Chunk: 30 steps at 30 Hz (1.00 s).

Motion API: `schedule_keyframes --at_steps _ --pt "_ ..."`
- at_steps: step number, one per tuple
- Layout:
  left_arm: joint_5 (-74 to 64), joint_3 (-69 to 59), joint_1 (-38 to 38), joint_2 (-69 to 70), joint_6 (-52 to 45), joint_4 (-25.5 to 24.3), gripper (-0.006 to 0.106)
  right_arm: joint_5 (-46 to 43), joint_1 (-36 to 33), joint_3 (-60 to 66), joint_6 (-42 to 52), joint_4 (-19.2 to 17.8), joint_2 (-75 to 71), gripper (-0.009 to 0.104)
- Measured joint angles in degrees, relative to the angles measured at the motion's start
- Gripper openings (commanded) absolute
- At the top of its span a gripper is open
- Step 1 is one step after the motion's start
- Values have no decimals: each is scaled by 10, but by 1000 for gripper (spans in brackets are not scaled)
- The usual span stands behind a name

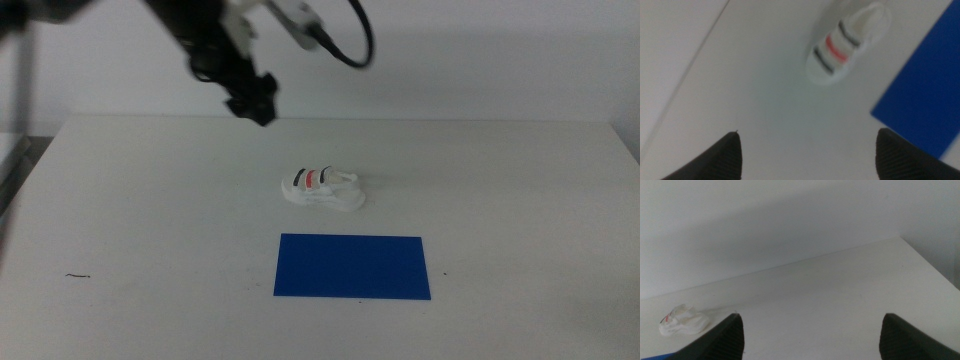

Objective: Use one arm to grab the shoe from the table and place it on the mat.

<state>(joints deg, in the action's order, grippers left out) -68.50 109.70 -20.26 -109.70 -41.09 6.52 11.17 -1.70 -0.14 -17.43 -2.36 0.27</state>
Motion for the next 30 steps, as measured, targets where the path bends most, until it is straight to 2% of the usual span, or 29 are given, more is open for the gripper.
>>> schedule_keyframes --at_steps 9,19,30 --pt "-9 149 -67 -176 -166 11 88 0 0 0 0 0 0 79" --pt "-12 158 -74 -229 -258 -8 89 0 0 0 0 0 0 79" --pt "-12 159 -73 -247 -444 -13 89 0 0 0 0 0 0 79"
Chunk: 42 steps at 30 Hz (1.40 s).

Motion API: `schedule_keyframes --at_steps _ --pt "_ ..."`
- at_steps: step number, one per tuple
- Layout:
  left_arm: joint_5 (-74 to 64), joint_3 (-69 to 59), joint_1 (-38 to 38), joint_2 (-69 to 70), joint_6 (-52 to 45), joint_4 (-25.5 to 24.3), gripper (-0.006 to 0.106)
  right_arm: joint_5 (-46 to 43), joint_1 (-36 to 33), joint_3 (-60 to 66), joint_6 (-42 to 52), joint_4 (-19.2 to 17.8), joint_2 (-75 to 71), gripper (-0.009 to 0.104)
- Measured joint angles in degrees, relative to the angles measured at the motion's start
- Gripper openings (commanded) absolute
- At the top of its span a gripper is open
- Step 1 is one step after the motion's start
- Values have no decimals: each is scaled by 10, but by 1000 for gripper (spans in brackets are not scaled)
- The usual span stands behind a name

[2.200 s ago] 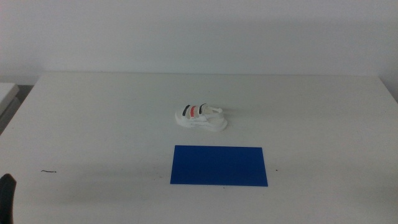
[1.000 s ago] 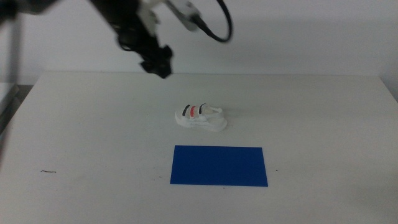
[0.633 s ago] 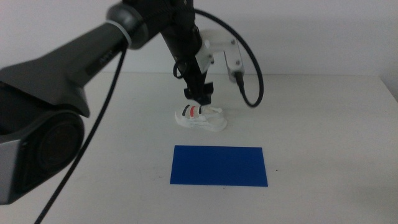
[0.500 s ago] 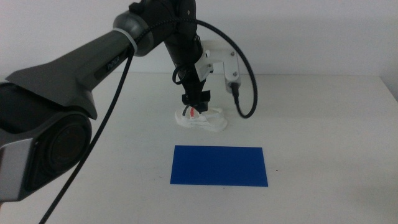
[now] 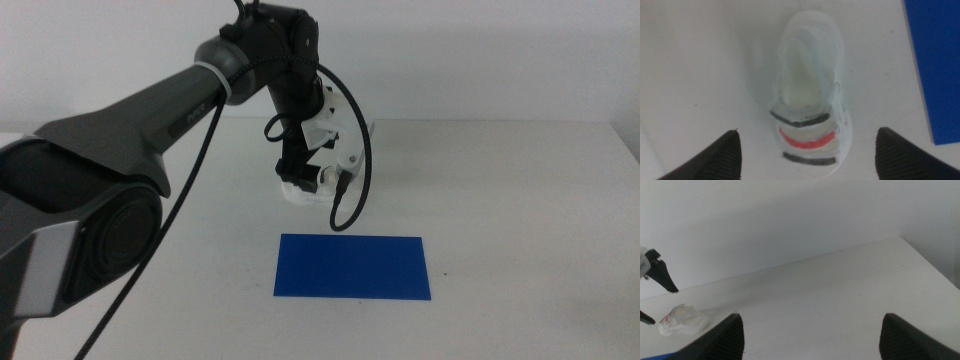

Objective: Use one arm to grab the shoe from the table and place it on the mat.

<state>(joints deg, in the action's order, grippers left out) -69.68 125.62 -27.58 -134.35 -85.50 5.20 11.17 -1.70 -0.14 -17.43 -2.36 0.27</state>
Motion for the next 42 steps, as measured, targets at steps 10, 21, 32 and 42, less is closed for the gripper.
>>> schedule_keyframes --at_steps 10,21,32,42 --pt "6 0 1 -41 -13 2 89 0 0 0 0 0 0 79" --pt "53 0 1 -59 -10 33 82 0 0 0 0 0 0 79" --pt "45 6 1 -57 36 31 17 0 0 0 0 0 0 79" --pt "5 -8 -16 52 204 -3 22 0 0 0 0 0 0 79"
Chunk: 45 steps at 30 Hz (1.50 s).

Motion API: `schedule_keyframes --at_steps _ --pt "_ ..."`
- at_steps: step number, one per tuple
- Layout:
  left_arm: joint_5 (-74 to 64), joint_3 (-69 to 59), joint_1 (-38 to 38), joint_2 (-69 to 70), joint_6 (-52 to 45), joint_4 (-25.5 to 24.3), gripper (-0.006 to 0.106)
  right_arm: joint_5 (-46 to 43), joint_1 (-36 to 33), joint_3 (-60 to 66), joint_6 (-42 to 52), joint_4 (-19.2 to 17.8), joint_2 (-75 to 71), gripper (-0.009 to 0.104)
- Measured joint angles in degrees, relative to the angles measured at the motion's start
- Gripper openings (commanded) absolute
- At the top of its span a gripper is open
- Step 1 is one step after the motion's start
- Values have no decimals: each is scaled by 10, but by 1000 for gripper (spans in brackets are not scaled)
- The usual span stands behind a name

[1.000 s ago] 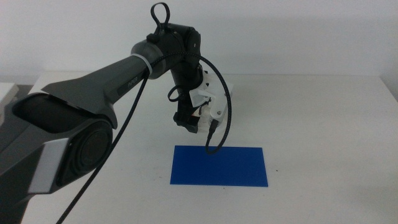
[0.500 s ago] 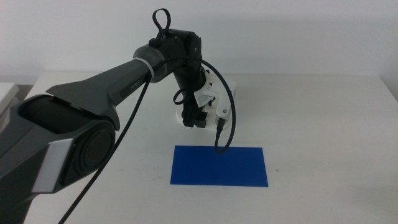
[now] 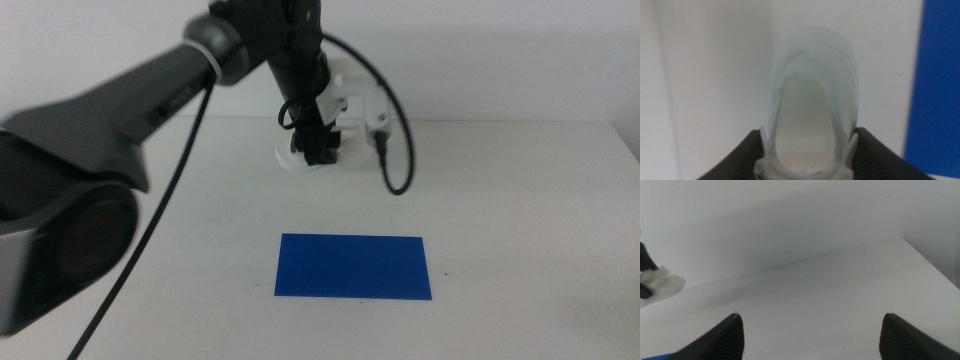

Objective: Use one arm to grab the shoe from the table and place it on the mat.

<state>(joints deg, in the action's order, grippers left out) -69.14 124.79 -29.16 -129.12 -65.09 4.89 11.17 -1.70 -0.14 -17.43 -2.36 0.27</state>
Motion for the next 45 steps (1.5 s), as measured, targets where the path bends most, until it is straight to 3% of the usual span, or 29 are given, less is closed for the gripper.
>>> schedule_keyframes --at_steps 9,18,45 --pt "-5 -180 -88 137 135 -35 24 0 0 0 0 0 0 79" --pt "101 -320 -131 152 163 -38 24 0 0 0 0 0 0 79" --pt "173 -329 -131 79 186 -86 23 0 0 0 0 0 0 79"
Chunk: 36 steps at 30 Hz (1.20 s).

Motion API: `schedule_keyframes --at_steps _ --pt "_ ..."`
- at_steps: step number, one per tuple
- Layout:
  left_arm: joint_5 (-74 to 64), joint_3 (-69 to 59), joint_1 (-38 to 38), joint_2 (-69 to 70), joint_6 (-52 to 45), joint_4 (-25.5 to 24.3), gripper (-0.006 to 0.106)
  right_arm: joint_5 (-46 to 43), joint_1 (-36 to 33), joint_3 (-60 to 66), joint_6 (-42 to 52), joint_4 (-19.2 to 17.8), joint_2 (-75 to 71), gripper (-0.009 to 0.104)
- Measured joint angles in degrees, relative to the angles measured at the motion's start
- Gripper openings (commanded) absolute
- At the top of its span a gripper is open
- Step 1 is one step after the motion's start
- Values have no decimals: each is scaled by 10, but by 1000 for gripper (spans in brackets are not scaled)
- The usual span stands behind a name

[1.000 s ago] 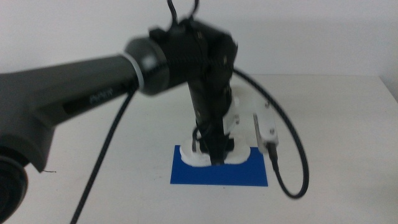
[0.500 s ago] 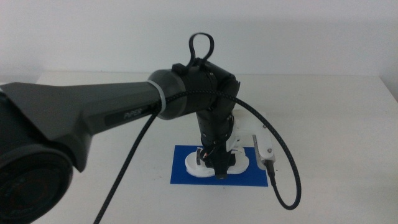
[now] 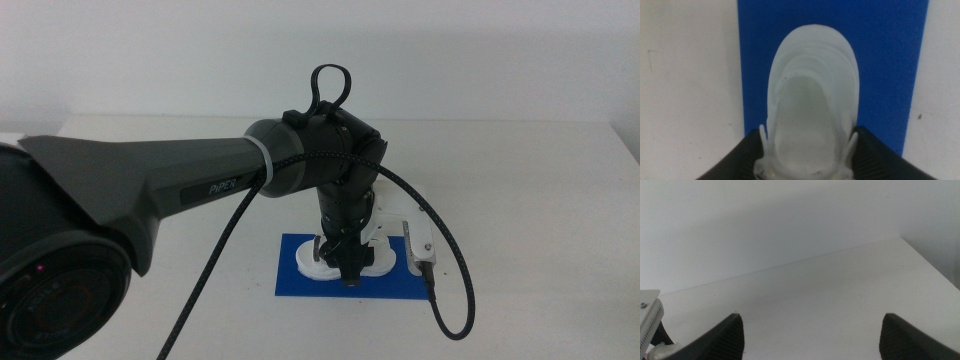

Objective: Use one arm to grab the shoe from the table and place it on the mat.

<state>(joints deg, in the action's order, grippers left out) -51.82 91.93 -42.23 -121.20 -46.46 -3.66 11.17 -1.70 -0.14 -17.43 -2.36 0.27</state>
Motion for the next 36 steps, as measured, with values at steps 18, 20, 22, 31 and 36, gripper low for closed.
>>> schedule_keyframes --at_steps 18,20,22,31,36 --pt "0 0 0 -5 -15 2 94 0 0 0 0 0 0 79" --pt "-1 0 0 1 -14 2 94 0 0 0 0 0 0 79" --pt "-14 0 0 15 -14 3 94 0 0 0 0 0 0 79" --pt "-132 17 8 207 77 -60 94 0 0 0 0 0 0 79" --pt "-148 -18 68 368 116 -26 94 0 0 0 0 0 0 79"
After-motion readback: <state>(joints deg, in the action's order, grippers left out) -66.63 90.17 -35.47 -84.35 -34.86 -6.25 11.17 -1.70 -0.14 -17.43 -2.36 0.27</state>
